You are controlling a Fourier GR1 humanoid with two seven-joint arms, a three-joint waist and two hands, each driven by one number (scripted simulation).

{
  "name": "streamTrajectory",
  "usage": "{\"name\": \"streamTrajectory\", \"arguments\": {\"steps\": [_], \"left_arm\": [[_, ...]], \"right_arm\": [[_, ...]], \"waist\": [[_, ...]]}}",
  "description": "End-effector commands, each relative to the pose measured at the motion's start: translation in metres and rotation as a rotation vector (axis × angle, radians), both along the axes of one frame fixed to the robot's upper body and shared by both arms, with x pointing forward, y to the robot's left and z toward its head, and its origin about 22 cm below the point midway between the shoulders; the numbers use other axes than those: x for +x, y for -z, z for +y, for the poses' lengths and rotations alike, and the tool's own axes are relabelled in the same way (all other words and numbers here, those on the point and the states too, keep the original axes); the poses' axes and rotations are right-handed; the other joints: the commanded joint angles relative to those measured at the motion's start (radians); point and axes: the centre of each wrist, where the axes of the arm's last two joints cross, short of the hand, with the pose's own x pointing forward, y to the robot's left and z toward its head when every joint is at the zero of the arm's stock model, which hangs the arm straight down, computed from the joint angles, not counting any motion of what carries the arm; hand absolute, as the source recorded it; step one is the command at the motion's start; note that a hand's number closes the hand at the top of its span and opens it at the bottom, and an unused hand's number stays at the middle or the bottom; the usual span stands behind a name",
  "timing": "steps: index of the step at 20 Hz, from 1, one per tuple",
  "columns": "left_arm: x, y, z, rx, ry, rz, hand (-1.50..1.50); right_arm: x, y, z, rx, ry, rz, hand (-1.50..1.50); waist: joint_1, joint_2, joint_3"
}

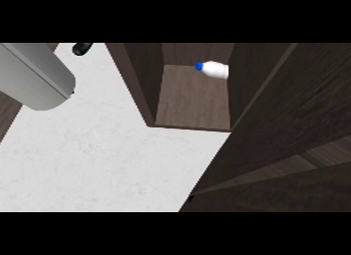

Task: Pick up the bottled water, place it into the cabinet and close the cabinet

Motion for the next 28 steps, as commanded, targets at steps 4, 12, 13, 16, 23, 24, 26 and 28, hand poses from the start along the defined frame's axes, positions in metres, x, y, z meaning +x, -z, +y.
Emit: {"name": "streamTrajectory", "arguments": {"steps": [4, 12, 13, 16, 23, 24, 26, 28], "left_arm": [[-0.012, -0.016, 0.023, -0.037, 0.006, -0.017, -1.5], [-0.031, -0.011, 0.042, -0.059, -0.017, -0.029, -1.5], [-0.033, -0.012, 0.044, -0.053, -0.021, -0.042, -1.5], [-0.041, -0.017, 0.054, -0.052, -0.029, -0.036, -1.5], [-0.051, -0.022, 0.068, -0.058, -0.05, -0.061, -1.5], [-0.059, -0.023, 0.068, -0.066, -0.049, -0.038, -1.5], [-0.064, -0.029, 0.078, -0.046, -0.039, -0.041, -1.5], [-0.054, -0.022, 0.092, -0.071, -0.064, -0.052, -1.5]], "right_arm": [[0.033, -0.027, 0.054, 0.142, -0.094, 0.009, 1.5], [0.102, -0.037, 0.058, 0.237, -0.037, 0.086, 1.5], [0.124, -0.045, 0.051, 0.25, -0.037, 0.081, 1.5], [0.152, -0.062, 0.041, 0.259, -0.034, 0.072, 1.5], [0.212, -0.06, 0.058, 0.205, -0.055, 0.085, 1.5], [0.222, -0.071, 0.021, 0.22, -0.062, 0.076, 1.5], [0.221, -0.062, 0.061, 0.193, -0.1, 0.081, 1.5], [0.234, -0.065, 0.039, 0.219, -0.108, 0.072, 1.5]], "waist": [[0.001, -0.008, -0.003], [-0.024, -0.011, -0.001], [-0.01, -0.008, -0.001], [-0.02, -0.008, -0.001], [-0.032, -0.008, -0.001], [-0.033, -0.008, -0.001], [-0.035, -0.009, -0.001], [-0.048, -0.007, -0.001]]}}
